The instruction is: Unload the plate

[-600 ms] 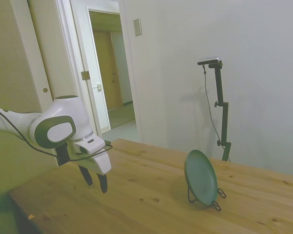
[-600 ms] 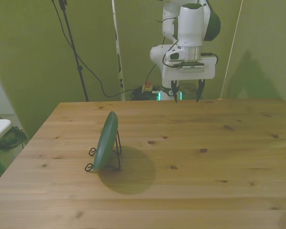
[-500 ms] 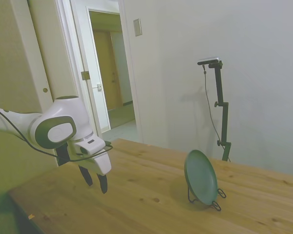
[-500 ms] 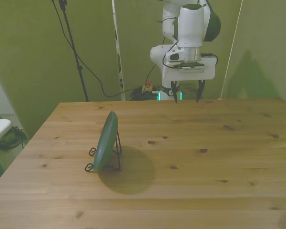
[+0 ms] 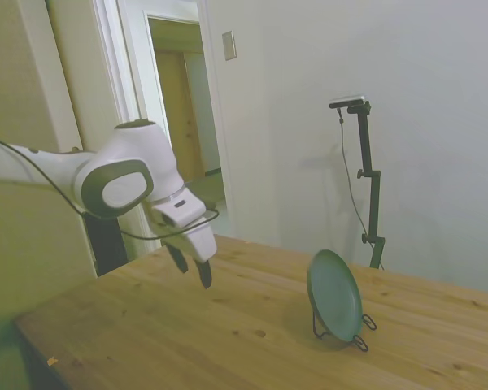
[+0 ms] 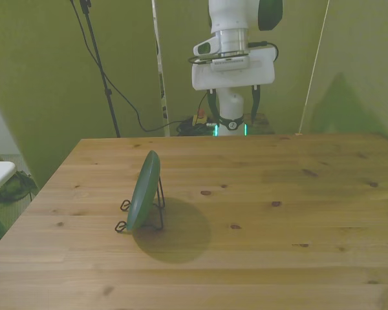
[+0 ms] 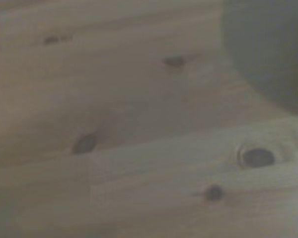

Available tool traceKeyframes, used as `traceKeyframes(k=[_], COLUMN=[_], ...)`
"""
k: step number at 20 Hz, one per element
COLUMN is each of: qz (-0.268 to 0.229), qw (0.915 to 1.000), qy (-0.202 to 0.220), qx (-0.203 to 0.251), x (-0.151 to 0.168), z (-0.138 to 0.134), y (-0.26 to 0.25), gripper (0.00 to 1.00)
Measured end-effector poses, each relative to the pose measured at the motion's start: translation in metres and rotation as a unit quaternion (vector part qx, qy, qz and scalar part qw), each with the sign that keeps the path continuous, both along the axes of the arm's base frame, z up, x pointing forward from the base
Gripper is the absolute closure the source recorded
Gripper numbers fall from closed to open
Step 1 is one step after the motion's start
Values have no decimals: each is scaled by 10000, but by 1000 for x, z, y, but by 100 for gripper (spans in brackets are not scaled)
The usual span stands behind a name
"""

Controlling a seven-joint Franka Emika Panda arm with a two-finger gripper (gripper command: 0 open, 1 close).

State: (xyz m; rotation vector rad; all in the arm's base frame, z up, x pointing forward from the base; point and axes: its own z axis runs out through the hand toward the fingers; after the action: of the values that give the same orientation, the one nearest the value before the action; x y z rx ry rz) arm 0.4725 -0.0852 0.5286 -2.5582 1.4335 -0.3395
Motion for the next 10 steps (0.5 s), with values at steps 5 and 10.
traceKeyframes(k=[5,10], qz=[-371,-856], qw=[9993,9962], qy=[1,165], qx=[63,29], x=[45,60], z=[46,72], y=[-52,-121], gripper=[0,0])
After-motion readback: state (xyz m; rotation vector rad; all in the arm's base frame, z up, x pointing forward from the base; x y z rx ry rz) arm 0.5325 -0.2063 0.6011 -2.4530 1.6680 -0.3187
